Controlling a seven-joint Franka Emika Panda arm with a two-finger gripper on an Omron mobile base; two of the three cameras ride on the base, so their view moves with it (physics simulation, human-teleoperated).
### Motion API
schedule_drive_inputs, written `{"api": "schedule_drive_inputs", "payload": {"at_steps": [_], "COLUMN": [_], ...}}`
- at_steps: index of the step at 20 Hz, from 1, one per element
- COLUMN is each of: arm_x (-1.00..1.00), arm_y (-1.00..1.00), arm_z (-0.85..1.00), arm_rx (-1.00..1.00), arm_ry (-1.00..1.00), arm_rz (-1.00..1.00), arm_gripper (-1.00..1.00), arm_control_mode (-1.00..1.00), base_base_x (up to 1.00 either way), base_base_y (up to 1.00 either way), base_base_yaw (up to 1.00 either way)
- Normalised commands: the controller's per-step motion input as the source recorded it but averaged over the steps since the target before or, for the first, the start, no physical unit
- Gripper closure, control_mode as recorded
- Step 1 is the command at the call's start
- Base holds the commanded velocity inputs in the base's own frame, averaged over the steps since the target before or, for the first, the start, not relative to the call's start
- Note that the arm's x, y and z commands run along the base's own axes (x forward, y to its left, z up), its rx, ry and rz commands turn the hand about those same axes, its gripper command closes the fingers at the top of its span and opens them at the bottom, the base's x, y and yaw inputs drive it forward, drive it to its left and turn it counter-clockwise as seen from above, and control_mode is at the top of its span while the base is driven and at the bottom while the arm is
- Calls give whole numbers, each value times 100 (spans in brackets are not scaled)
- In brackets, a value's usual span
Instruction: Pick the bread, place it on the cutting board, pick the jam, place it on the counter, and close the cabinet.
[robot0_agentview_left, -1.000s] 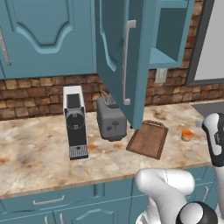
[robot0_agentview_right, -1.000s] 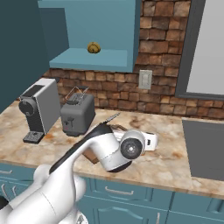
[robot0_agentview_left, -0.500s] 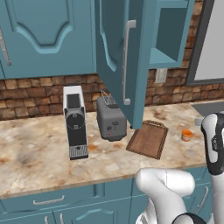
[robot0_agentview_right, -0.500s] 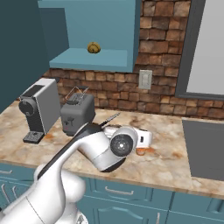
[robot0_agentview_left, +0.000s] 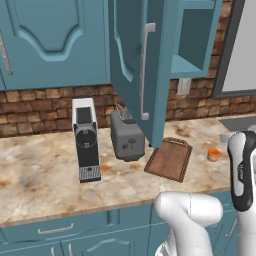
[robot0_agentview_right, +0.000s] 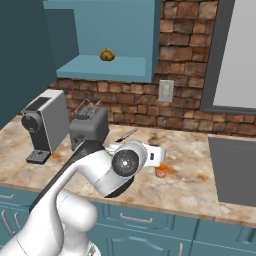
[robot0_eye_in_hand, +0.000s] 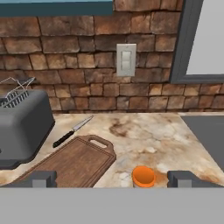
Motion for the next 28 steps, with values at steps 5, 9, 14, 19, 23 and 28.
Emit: {"api": "schedule_drive_inputs", "payload": {"at_steps": [5, 9, 14, 19, 23, 28], "arm_x": [-15, -15, -13, -10, -11, -2], "arm_y": [25, 22, 24, 25, 23, 33], "arm_z": [17, 19, 22, 18, 12, 8], "arm_rx": [0, 0, 0, 0, -1, -3], "arm_ry": [0, 0, 0, 0, 0, 0], "arm_rz": [0, 0, 0, 0, 0, -1], "arm_gripper": [-100, -100, -100, -100, -100, -100], "arm_control_mode": [-100, -100, -100, -100, -100, -100], "base_base_x": [0, 0, 0, 0, 0, 0], "base_base_y": [0, 0, 0, 0, 0, 0], "base_base_yaw": [0, 0, 0, 0, 0, 0]}}
